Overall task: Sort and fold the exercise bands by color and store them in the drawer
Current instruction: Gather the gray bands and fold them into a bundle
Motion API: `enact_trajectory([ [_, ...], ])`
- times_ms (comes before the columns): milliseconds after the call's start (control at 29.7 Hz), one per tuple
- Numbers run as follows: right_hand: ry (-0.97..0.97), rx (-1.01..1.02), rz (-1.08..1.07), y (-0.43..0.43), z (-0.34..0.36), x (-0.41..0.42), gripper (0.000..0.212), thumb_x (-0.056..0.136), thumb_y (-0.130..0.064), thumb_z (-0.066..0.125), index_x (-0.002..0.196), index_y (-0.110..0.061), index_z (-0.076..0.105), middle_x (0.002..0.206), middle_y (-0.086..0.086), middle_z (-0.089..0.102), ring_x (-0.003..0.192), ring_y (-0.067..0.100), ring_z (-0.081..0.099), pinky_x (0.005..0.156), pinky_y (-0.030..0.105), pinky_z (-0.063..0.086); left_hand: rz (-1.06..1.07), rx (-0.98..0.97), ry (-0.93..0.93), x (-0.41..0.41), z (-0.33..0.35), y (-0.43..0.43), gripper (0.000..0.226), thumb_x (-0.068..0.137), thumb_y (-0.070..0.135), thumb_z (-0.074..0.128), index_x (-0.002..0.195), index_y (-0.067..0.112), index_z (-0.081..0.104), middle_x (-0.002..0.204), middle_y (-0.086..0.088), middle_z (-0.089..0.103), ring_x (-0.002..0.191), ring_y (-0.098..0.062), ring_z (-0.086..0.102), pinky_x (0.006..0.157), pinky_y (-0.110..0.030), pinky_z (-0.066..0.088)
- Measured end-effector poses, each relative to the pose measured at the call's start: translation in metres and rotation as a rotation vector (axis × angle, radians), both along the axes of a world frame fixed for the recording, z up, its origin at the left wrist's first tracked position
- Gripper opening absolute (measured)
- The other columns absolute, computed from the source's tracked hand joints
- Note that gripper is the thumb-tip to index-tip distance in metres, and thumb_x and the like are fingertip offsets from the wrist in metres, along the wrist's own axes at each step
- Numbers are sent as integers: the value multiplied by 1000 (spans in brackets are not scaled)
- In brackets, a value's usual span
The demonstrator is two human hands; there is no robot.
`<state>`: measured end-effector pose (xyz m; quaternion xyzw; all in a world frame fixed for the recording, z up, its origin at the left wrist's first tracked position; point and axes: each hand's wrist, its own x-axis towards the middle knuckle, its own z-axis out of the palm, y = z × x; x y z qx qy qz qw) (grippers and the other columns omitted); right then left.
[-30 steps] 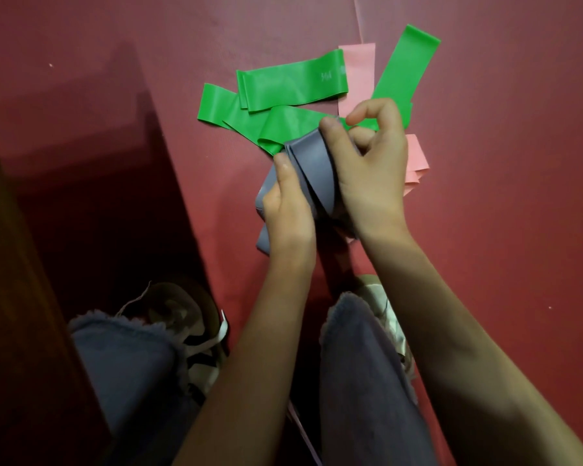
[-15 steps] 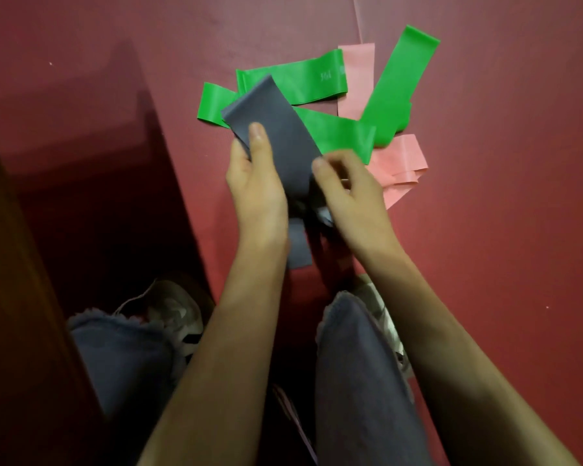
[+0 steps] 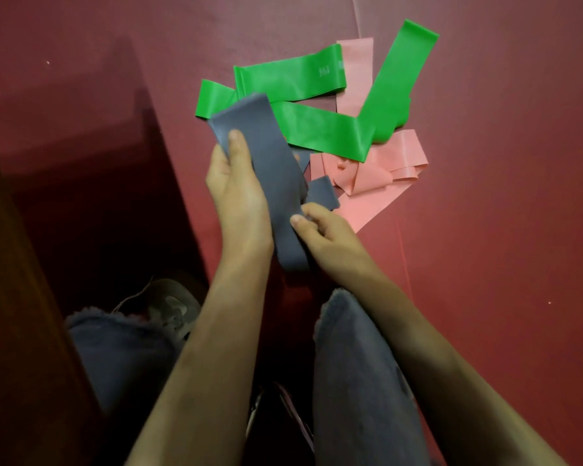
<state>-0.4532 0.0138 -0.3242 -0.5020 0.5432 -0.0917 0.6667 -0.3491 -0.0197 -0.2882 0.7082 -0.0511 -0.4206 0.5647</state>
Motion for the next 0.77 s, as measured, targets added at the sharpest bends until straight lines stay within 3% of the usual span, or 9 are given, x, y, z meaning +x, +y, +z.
enact_trajectory([
  [67,149,-58,143,-1,-9,-1,19,91,-13,45,106,-6,55,100,18,64,91,23,56,79,37,40,-6,79,-42,-2,-11,11,24,95,17,41,72,18,49,68,-3,53,61,-16,54,63,-30,45],
  [135,267,-126,262,-6,-15,-2,28,85,-4,43,111,-6,54,114,18,59,105,31,53,83,34,36,-12,195,-132,-3,-21,26,27,96,15,41,70,20,47,67,3,53,55,-2,51,61,-23,44],
  [303,370,-335,102,-32,-14,-5,32,76,5,42,98,-7,62,104,14,63,100,29,54,85,32,36,-33,355,-227,-3,-35,66,28,95,15,42,68,22,47,68,7,51,56,3,49,58,-13,42],
  [404,341,-467,175,-49,-22,2,34,74,8,43,99,-3,64,104,18,62,101,32,54,86,33,35,-82,354,-242,-5,-39,76,28,95,15,42,69,23,48,66,7,52,50,7,48,57,-12,42],
  [504,275,-540,349,-65,-32,17,30,81,3,46,104,-5,64,108,17,62,105,32,53,89,36,38,-97,360,-274,-8,-43,80,29,94,15,44,67,24,48,65,7,51,50,6,47,59,-17,41],
  [639,239,-699,743,-77,-48,41,28,89,-10,47,114,-10,60,117,11,59,109,30,49,89,39,40,-115,349,-282,-10,-46,82,28,94,14,44,69,23,49,64,7,51,53,5,46,63,-24,41],
  [774,346,-792,1137,-82,-54,52,34,90,-9,41,121,-10,54,126,9,52,115,28,42,93,40,36,-114,325,-228,-14,-45,80,14,95,14,42,89,11,55,69,7,54,61,0,50,66,-27,43],
])
